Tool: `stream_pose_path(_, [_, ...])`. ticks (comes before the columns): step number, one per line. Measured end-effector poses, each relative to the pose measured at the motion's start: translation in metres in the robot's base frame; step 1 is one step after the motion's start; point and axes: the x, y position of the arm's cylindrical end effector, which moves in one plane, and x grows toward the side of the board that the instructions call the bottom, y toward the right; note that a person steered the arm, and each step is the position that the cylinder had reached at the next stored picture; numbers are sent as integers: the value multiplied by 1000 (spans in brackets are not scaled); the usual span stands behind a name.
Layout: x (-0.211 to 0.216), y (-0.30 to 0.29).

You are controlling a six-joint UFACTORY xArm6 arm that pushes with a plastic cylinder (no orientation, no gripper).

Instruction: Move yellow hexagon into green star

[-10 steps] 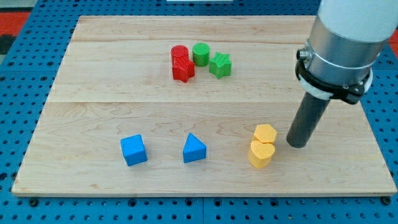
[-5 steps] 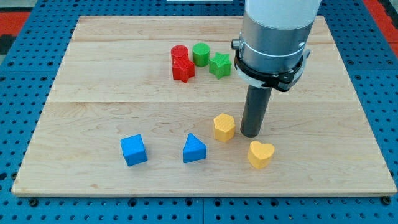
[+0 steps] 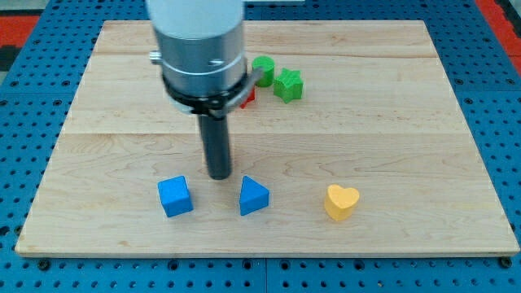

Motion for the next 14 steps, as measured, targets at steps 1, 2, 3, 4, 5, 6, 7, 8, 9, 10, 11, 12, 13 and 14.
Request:
stream_pose_path(1, [-23,-30])
stream_pose_path(2, [-19,-87])
stream_pose_path(3, [-23,-68])
stream_pose_path(4, [-30,-22])
stream_pose_path(5, [-48,13])
stream_pose_path(6, [-62,42])
stream_pose_path(7, [-71,70])
stream_pose_path(8, [-71,82])
stream_pose_path(9, [-71,83])
stream_pose_path(10, [-71,88])
stream_pose_path(11, [-71,95])
stream_pose_path(12, [-67,94])
stream_pose_path(13, [-68,53])
stream_pose_path(14, [-87,6])
